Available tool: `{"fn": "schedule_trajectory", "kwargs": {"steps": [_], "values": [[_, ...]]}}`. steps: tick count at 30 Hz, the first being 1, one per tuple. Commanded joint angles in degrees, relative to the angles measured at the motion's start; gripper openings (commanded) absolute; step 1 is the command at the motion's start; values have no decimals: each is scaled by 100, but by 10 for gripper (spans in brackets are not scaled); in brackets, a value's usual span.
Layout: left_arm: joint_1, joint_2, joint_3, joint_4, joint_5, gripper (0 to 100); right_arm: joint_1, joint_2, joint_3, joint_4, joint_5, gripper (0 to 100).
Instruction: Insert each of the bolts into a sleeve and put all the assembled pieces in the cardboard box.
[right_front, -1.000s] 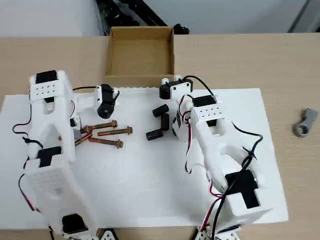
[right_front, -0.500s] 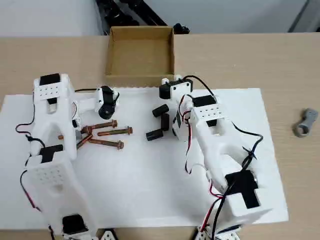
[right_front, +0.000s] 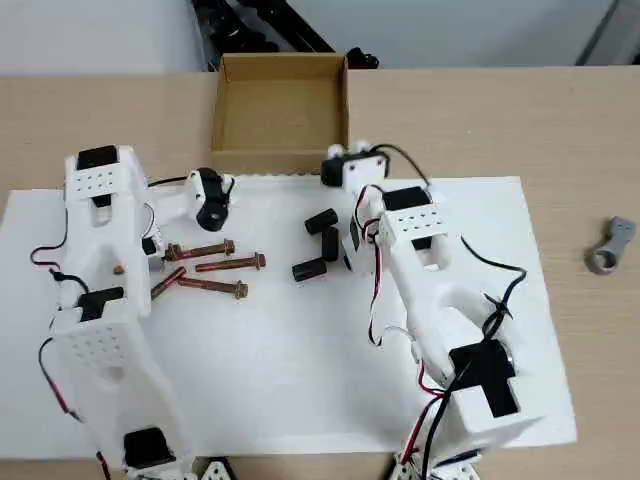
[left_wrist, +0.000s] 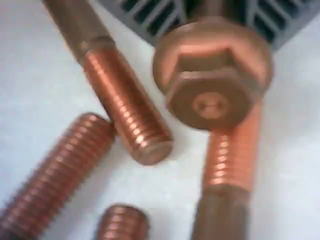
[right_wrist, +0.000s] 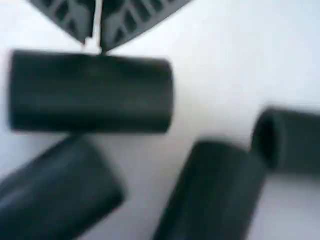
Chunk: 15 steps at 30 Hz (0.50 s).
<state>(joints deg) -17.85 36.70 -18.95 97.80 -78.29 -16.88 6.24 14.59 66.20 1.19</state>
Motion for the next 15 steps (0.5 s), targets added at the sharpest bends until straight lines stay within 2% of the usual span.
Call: {"fn": "schedule_trajectory", "kwargs": {"steps": [1,9,15], "values": [[-387,-308,13,167,352,8,-92,-31,-554,-13,-712,15],[-1029,-949,22,176,1407,8,-444,-22,-1231,-75,-1099,67],[-1116,-1407,22,158,2259,9,-444,391,-1635,-13,-1512,65]]}}
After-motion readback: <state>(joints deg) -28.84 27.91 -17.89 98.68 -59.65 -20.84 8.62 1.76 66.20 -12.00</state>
